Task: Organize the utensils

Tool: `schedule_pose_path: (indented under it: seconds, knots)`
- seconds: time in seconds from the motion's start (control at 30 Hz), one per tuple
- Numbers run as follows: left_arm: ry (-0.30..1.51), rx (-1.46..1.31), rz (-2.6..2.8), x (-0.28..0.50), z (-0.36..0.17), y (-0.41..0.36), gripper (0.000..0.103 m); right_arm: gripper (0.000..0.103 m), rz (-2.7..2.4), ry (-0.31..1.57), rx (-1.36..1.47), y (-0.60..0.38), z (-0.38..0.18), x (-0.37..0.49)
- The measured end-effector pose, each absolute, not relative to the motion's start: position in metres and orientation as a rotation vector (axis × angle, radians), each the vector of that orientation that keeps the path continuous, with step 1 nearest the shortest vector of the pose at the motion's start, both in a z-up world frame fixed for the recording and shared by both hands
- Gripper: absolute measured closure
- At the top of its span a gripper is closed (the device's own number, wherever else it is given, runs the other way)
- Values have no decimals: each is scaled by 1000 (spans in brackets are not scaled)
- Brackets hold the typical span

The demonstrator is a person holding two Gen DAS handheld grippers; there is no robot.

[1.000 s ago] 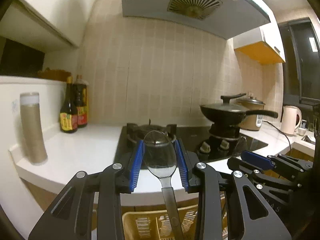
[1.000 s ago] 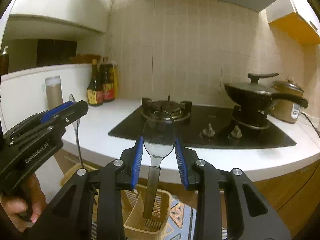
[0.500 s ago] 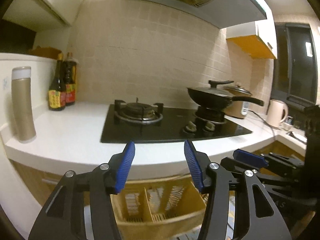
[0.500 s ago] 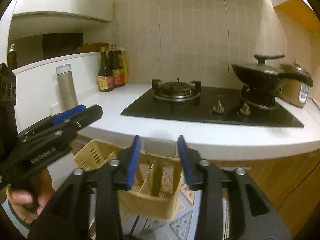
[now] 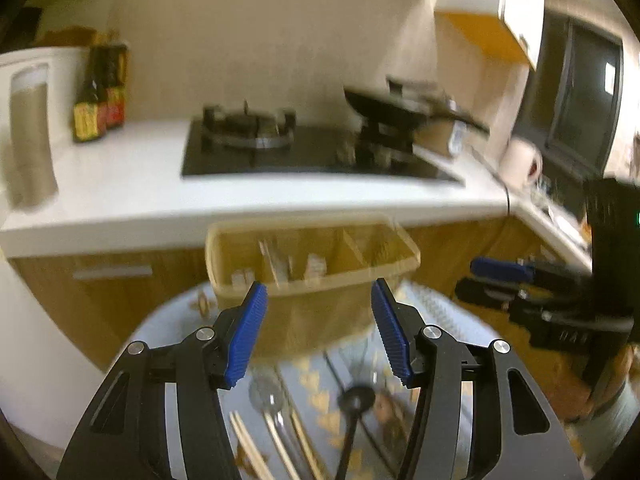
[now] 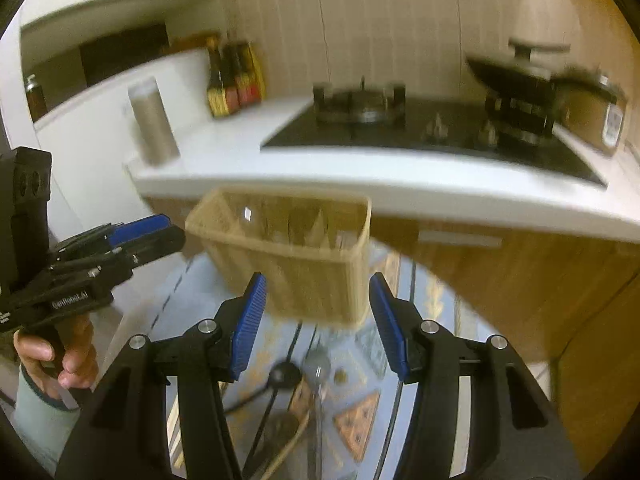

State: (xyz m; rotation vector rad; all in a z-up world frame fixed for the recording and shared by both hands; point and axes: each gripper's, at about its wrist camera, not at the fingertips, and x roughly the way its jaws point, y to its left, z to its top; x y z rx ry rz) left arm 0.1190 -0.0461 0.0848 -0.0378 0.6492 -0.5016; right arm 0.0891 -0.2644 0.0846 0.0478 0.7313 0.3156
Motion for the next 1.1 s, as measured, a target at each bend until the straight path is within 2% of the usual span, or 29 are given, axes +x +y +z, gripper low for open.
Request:
schedule_pose_path:
  seconds: [0.2, 0.4, 0.83, 0.9, 0.97, 1.1]
  knots:
    - [904, 89, -572, 127, 27, -77, 50, 53, 337, 950, 86, -269, 41, 101]
    - [1063, 219, -618, 137, -29, -112, 50, 53, 354, 1096, 167, -279, 8, 117]
    - [1081, 358, -537, 160, -57, -158, 49, 53, 360, 1176, 138, -278, -21, 133]
    - [1071, 374, -525, 160, -57, -165, 55, 53, 370, 1186, 130, -275, -24, 134]
    - [1068, 367, -521, 162, -56, -167, 67, 53, 378, 1193, 121, -272, -27, 136]
    - [1065, 340, -519, 167, -49, -157, 67, 53, 389, 1202, 118, -270, -31, 138]
